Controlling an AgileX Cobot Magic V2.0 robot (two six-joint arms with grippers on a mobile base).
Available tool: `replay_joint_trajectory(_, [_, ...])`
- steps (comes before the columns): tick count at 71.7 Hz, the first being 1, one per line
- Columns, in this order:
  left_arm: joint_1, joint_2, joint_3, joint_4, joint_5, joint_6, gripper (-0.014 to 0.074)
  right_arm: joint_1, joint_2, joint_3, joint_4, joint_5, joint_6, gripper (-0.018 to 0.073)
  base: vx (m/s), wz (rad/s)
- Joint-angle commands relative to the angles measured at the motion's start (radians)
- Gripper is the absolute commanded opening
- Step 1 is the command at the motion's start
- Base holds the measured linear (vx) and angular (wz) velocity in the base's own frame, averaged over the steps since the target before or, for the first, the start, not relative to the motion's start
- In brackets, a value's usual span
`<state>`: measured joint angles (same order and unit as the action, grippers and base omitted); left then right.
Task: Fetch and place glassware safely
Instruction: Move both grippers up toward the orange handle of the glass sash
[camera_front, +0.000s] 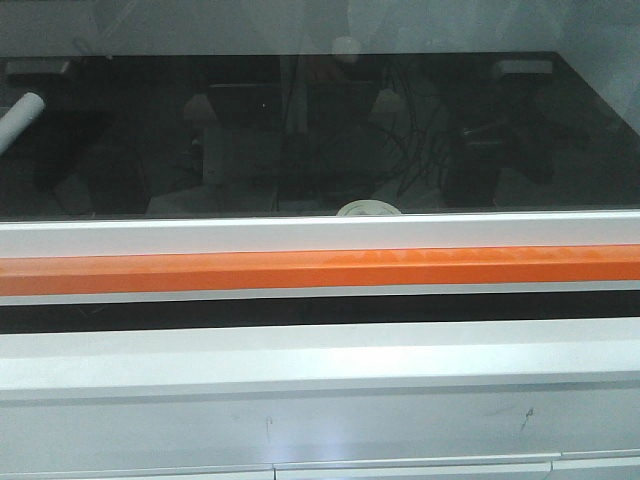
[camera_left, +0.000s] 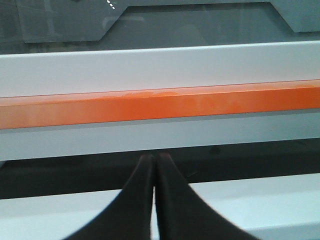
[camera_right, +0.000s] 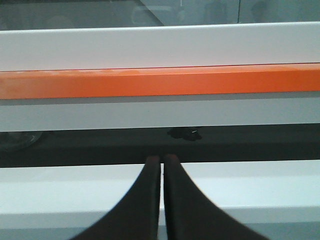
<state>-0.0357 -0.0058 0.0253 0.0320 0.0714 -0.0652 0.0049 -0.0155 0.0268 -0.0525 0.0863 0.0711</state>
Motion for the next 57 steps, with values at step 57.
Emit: replay_joint_trajectory(57, [0.001,-0.019,0.031,-0.008,-0.071,-0.006,-0.0007,0.000,-0.006,0.020,-0.004,-0.076,-0.005,-0.0008,0.00,0.00])
